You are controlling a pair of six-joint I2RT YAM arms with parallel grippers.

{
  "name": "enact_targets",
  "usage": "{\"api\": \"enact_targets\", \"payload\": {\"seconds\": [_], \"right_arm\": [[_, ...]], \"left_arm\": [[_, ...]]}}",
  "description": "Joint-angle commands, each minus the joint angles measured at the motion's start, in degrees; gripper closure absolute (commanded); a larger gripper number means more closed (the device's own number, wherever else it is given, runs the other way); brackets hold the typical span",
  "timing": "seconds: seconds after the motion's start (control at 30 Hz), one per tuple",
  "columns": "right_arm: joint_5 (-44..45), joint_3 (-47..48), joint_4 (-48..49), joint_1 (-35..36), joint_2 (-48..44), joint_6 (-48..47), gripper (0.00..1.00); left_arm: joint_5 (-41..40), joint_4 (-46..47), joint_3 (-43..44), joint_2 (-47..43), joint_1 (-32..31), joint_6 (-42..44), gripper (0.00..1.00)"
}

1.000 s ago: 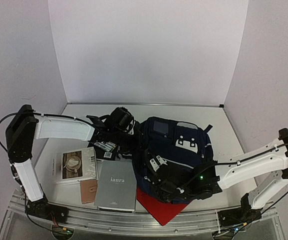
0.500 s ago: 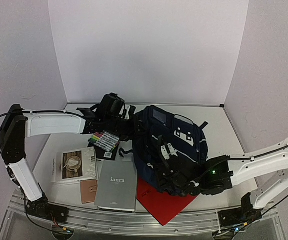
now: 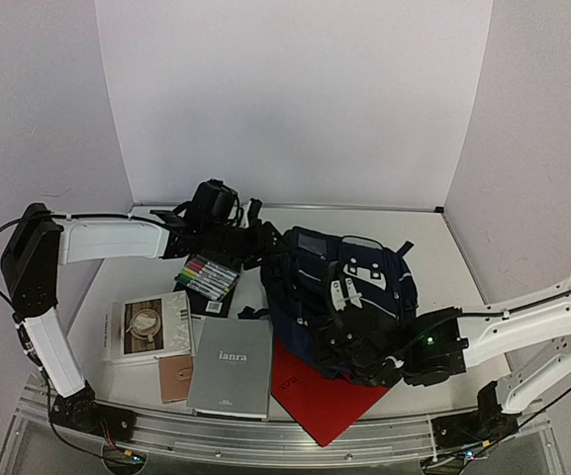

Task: Pack the student bag
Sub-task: Unzip the student bag at the center of the board.

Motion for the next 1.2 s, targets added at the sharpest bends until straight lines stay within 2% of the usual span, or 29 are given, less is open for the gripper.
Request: {"api": "enact_targets", "payload": {"seconds": [0.0,0.07,0.23,0.37,0.5,0.63,1.03,1.17], "right_arm": [[2.10,2.64,2.82,0.67,0.88,3.47,1.00],[1.79,3.08,2.80,0.65,1.65,3.63,1.00],[1.36,4.32,2.88,0.64,3.23,3.37,1.00],[1.42,4.82,2.87,0.65,3.69,3.14,1.00],[1.34,4.86,2.89,0.64,3.71,3.24,1.00],[1.26,4.77,2.89,0.64,3.87,3.39,1.00],[1.25,4.65,2.89,0.65,3.99,3.53,1.00],[1.45,4.17,2.89,0.63,3.53,3.94,1.00]], "left_arm": [[-6.60,-7.74,-0.35,-8.70,-0.36,10.98,0.38],[-8.64,-11.41,-1.16,-11.07,-2.09,13.33,0.35],[-11.29,-16.88,-1.73,-14.57,-9.11,13.16,0.33],[-10.93,-19.17,-2.46,-14.89,-12.09,9.30,0.39],[-11.50,-19.84,-4.09,-15.18,-13.96,5.64,0.45],[-11.98,-20.12,-4.21,-14.53,-16.03,3.83,0.45],[-10.03,-19.11,-2.56,-10.61,-18.34,3.30,0.49],[-9.89,-18.88,-2.19,-9.52,-18.94,3.09,0.55]]}}
